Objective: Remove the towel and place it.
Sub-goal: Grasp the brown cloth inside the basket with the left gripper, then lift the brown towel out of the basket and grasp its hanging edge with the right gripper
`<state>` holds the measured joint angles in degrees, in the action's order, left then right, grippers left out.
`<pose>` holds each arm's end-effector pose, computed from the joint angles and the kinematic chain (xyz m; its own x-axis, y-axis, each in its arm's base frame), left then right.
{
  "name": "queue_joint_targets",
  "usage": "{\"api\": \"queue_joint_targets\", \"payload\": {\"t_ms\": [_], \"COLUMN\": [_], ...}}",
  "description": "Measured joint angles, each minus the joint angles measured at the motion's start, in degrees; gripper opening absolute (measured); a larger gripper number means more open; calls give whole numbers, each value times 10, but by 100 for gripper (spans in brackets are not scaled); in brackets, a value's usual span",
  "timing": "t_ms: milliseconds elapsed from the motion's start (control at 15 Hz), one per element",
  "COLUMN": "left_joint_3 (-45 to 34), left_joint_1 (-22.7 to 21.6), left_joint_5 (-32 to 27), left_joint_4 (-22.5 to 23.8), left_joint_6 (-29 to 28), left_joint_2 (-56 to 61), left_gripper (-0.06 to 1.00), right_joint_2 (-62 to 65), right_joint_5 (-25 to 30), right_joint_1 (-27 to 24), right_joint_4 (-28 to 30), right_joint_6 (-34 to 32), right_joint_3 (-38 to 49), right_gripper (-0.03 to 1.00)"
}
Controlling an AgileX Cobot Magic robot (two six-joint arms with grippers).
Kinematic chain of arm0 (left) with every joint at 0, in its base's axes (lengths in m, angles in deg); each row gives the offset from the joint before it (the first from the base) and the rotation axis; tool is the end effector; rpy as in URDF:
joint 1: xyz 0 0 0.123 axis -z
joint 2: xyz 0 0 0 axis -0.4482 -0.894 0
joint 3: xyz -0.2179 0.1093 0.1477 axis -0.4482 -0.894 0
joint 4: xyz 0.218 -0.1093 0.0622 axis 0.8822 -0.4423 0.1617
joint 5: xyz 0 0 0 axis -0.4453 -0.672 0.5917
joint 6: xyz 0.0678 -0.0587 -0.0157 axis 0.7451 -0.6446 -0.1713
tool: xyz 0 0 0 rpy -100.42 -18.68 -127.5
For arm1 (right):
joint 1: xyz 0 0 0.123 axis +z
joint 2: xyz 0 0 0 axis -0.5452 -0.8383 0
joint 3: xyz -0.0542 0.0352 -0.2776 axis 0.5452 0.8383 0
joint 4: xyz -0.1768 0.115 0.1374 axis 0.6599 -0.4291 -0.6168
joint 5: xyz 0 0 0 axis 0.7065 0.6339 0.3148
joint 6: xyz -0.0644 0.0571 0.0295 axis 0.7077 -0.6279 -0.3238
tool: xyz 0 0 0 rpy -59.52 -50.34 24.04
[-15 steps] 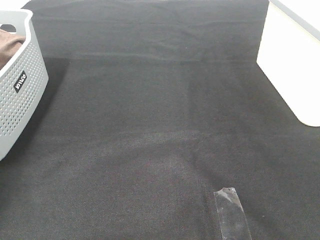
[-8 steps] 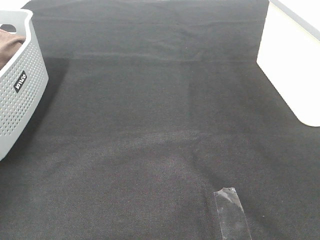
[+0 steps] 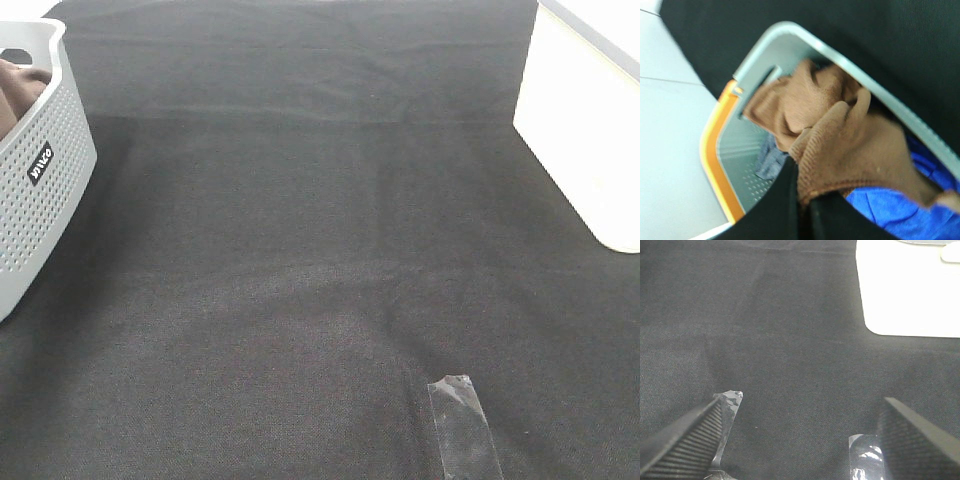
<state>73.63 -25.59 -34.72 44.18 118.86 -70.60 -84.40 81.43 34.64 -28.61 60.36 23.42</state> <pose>0.3615 0.0035 0.4118 -0.5009 0.7778 -0.3797 0.5196 0.6211 0.5868 -0.0064 0.0068 0.2782 -0.4429 -0.0632 -0.8943 -0.1192 0.9928 -0.0112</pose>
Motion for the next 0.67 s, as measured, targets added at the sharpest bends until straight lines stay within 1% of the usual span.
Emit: {"api": "queue_joint_targets", "payload": {"t_ms": [200, 267, 333, 400, 533, 600, 667], "left_joint_3": [1, 1, 1, 1, 1, 2, 3], "left_joint_1": [44, 59, 76, 92, 128, 152, 178], "left_joint_5": [6, 18, 32, 49, 88, 95, 96], "left_joint_4": [3, 7, 9, 10, 10, 11, 11], "left_joint_6": [-23, -25, -25, -26, -46, -56, -58], "left_joint_2": [64, 80, 96, 111, 137, 143, 146], "left_gripper": [0, 0, 0, 0, 0, 0, 0], "right_joint_2": [0, -1, -7, -21, -66, -100, -146], "right_joint_5": [0, -2, -10, -33, -88, -103, -113], "right_joint_1": [0, 0, 0, 0, 0, 0, 0], "right_joint_4": [-1, -6, -23, -57, -172, -237, -310], "right_joint_6": [0, 5, 24, 65, 163, 227, 311], "right_joint_3": [0, 0, -3, -9, -13, -13, -13], "right_gripper": [77, 77, 77, 77, 77, 77, 77]}}
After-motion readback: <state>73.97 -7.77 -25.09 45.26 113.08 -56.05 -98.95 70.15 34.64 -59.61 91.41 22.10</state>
